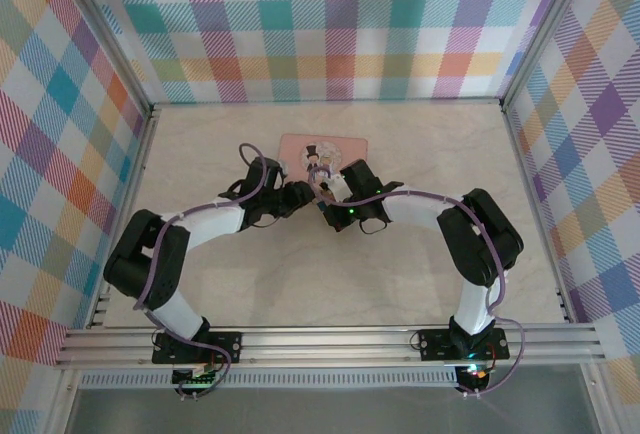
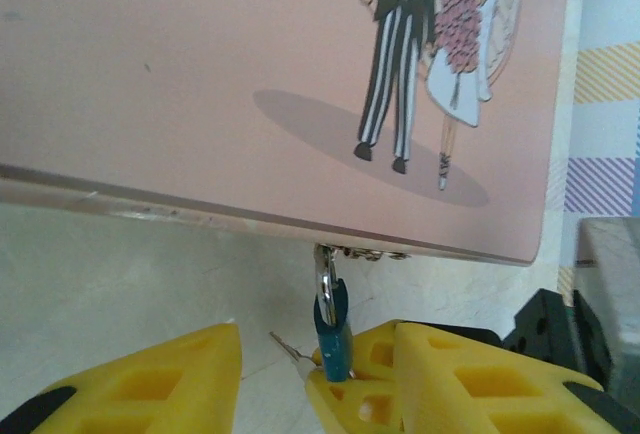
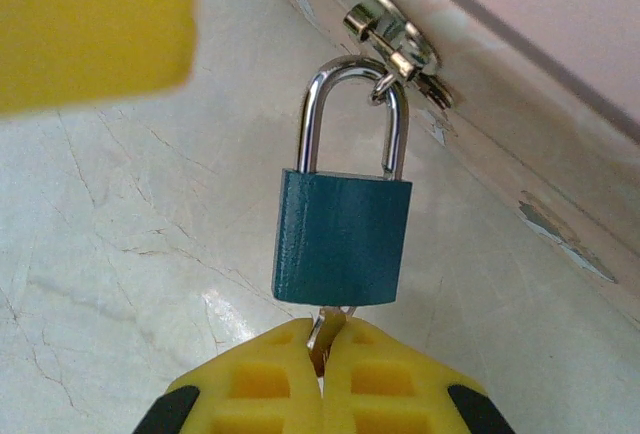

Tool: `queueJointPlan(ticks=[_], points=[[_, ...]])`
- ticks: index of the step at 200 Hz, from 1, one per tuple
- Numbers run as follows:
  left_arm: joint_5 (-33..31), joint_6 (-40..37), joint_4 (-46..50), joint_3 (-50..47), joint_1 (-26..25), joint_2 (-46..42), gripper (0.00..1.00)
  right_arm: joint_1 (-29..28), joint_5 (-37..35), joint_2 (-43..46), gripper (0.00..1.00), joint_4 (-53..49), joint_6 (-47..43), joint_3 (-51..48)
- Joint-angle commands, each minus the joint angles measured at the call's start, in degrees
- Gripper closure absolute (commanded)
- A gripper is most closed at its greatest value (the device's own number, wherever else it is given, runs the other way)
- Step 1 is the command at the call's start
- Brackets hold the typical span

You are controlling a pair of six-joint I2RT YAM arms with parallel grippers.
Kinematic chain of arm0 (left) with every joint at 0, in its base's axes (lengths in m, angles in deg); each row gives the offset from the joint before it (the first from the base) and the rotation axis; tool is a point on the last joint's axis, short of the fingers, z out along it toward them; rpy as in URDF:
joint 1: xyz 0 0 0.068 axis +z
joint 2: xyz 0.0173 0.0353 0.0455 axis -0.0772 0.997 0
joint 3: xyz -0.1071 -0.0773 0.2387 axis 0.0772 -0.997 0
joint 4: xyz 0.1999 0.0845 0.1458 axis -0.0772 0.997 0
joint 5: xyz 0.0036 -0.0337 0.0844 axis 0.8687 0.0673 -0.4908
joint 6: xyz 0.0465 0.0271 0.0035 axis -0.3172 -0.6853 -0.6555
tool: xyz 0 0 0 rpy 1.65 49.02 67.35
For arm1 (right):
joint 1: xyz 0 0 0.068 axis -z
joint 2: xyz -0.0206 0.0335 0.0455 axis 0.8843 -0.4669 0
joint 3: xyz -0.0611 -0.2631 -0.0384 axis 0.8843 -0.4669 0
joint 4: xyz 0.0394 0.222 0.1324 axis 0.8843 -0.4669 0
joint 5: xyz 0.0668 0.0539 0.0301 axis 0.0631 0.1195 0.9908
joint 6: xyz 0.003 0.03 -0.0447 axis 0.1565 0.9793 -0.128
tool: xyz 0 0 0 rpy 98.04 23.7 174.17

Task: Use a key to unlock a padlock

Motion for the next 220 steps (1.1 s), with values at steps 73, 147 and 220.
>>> queueJointPlan(ticks=[73, 147, 220], points=[[2.5, 3.5, -5.8, 4.0, -3.2, 9.1, 0.66, -1.3, 0.3, 1.2, 1.00, -0.6, 2.4, -0.2], [5.9, 4.9, -8.7, 3.9, -3.0, 11.3, 0.99, -0.2, -0.4, 4.2, 0.74, -2.1, 3.7, -1.2], [9.4, 7.8, -9.7, 4.3, -2.4, 10.3, 0.99, 1.3, 0.0, 9.3, 0.57, -2.5, 5.5, -3.7]])
